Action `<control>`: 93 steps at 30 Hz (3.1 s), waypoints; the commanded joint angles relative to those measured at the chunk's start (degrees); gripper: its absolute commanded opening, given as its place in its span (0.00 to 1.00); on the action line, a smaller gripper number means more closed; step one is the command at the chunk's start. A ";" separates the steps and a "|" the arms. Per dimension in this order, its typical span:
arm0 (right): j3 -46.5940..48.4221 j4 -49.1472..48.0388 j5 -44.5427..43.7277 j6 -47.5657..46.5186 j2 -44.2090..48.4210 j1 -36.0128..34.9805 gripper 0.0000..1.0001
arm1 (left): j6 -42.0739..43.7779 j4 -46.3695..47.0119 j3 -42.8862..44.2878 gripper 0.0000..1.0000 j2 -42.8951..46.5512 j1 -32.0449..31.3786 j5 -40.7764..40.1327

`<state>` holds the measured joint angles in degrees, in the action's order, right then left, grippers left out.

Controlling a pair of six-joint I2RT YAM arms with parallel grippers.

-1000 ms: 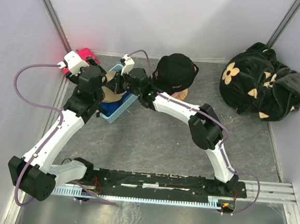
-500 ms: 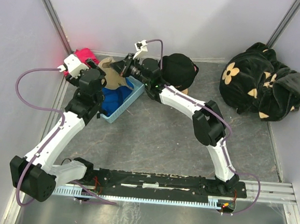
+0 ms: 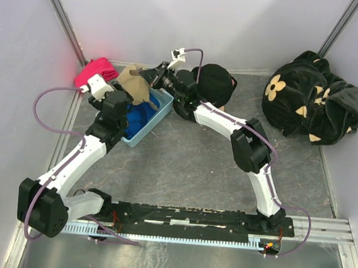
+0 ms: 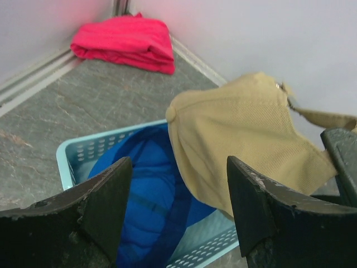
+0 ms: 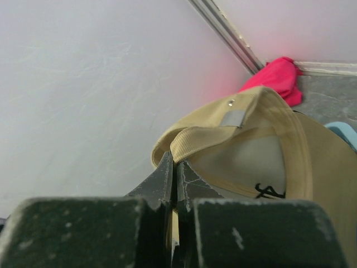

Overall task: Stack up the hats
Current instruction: Pick up the hat from the bin, then stack the hat on the hat.

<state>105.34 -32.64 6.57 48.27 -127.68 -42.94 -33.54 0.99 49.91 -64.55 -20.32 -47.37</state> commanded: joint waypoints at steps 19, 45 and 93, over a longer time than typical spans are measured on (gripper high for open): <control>0.63 0.47 -8.92 -7.97 5.63 2.14 0.01 | -0.83 14.65 -12.02 0.73 -0.87 -7.90 -0.29; 6.22 9.36 -9.29 -14.71 9.15 0.51 0.01 | -1.19 23.35 -8.25 0.80 -19.43 -17.45 -9.52; 7.19 16.94 -3.93 -11.18 18.16 2.84 0.01 | 15.56 41.61 -7.49 0.30 -24.49 -15.98 -29.54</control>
<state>112.01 -12.88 -0.67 34.41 -114.06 -41.10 -30.28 24.93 43.20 -90.67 -36.62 -75.83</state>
